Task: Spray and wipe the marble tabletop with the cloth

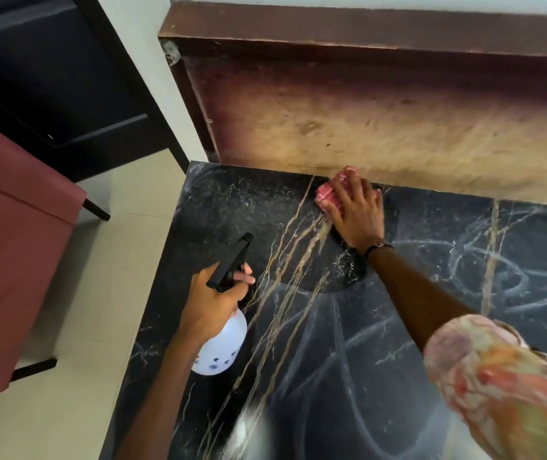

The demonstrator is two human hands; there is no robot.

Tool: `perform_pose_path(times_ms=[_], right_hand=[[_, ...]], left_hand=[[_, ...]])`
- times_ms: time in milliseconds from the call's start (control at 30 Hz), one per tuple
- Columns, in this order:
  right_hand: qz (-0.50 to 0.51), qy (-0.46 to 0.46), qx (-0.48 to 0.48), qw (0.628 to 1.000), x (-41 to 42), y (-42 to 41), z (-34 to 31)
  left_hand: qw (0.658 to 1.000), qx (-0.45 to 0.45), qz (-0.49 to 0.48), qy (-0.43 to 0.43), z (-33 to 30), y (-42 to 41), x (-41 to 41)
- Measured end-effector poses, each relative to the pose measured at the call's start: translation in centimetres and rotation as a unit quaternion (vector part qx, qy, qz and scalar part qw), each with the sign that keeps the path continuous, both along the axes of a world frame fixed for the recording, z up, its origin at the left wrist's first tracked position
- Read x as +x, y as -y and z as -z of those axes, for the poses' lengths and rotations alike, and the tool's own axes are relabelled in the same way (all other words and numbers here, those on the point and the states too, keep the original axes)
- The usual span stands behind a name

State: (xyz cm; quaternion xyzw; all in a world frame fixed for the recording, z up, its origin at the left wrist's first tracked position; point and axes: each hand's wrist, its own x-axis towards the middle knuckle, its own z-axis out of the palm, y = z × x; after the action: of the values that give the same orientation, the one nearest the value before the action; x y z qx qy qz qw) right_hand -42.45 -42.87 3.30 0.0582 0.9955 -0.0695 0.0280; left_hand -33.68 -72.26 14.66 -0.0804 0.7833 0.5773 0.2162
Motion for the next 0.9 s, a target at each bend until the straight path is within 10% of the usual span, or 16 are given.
perform_pose_path(times_ms=[267,600,900], right_hand=[[-0.243,0.020,0.008,0.970,9.0,0.6,0.5],[-0.012,0.018,0.011,1.000,8.5,0.4,-0.1],[-0.254,0.036,-0.002,0.967,20.7,5.0,-0.1]], left_hand=[[0.998,-0.005,-0.045,0.032,-0.8,-2.1,2.4],[0.997,0.007,-0.052,0.048,-1.1,-0.7,6.0],[0.992,0.042,-0.083,0.087,-1.4,0.5,9.9]])
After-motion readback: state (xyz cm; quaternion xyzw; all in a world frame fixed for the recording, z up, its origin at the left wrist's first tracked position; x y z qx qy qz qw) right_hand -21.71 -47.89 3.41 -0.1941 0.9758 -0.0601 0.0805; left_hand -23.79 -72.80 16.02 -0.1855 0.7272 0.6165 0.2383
